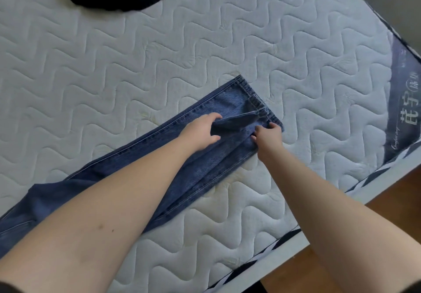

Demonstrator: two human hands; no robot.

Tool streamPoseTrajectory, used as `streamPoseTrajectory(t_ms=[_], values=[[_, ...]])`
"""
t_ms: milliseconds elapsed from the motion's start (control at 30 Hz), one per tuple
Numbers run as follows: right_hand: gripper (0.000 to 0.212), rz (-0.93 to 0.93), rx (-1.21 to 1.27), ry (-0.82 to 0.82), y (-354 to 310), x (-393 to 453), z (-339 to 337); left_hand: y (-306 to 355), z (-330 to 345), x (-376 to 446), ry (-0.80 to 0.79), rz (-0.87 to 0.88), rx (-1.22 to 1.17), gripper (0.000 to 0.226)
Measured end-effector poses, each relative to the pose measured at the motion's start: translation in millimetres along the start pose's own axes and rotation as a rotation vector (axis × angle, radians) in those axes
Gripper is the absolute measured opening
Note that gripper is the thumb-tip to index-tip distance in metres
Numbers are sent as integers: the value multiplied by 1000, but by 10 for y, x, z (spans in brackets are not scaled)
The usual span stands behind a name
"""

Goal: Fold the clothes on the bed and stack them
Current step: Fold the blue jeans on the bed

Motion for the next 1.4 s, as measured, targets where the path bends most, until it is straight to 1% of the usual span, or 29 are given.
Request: streamPoseTrajectory(t_ms=[67,100,167,200,300,367,433,500,567,633,700,800,833,900,967,1033,1100,1133,1167,1267,1333,1400], values=[[44,1,-1,6,-88,89,30,149,20,93,45,-11,-4,49],[37,-9,-34,-1,-131,117,37,210,17,129,77,-29,10,38],[27,-79,-147,-33,-232,137,29,307,-31,181,150,-42,43,16],[24,-137,-193,-23,-288,129,-10,342,-92,209,193,-29,46,14],[15,-323,-205,68,-426,41,-257,293,-436,348,305,-28,11,16],[10,-385,-152,108,-412,-18,-480,186,-678,495,341,-67,-7,26],[12,-355,-96,104,-323,-18,-634,139,-811,694,306,-65,50,30],[12,-284,-109,50,-242,58,-678,150,-794,879,251,-83,93,27],[21,-178,-129,4,-179,138,-675,131,-689,1025,209,-140,35,23],[32,-119,-138,-38,-173,171,-663,93,-538,1116,133,-184,-31,30],[33,-114,-187,-88,-189,172,-626,73,-427,1150,58,-188,-22,39],[21,-114,-238,-159,-192,161,-543,42,-458,1183,95,-171,11,29],[16,-129,-249,-152,-205,170,-540,42,-502,1193,123,-165,9,24],[14,-177,-254,-91,-260,200,-580,53,-595,1216,180,-146,-28,17],[15,-199,-233,-54,-293,212,-606,57,-638,1225,198,-125,-67,19],[15,-168,-203,-61,-248,198,-602,-19,-621,1196,134,-150,-38,27],[11,-136,-172,-79,-176,152,-604,-188,-596,1105,-22,-210,104,41],[12,-136,-167,-89,-151,120,-607,-303,-597,1030,-115,-228,157,46],[16,-141,-176,-102,-128,76,-601,-429,-598,943,-209,-233,179,48],[31,-133,-262,-154,-23,-93,-497,-796,-575,631,-475,-245,229,40],[31,-78,-334,-230,155,-247,-315,-1028,-529,376,-613,-278,366,40],[26,21,-393,-353,403,-421,-99,-1211,-457,145,-689,-291,485,46]])
Point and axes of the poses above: each hand's wrist, its own x-axis towards the middle knuckle, its own z-axis out of the palm, y = z × x, the point moved 6 cm from there along x, towards the middle knuckle, and after that the axes turned 5 degrees about x, right-handed, at the moved point
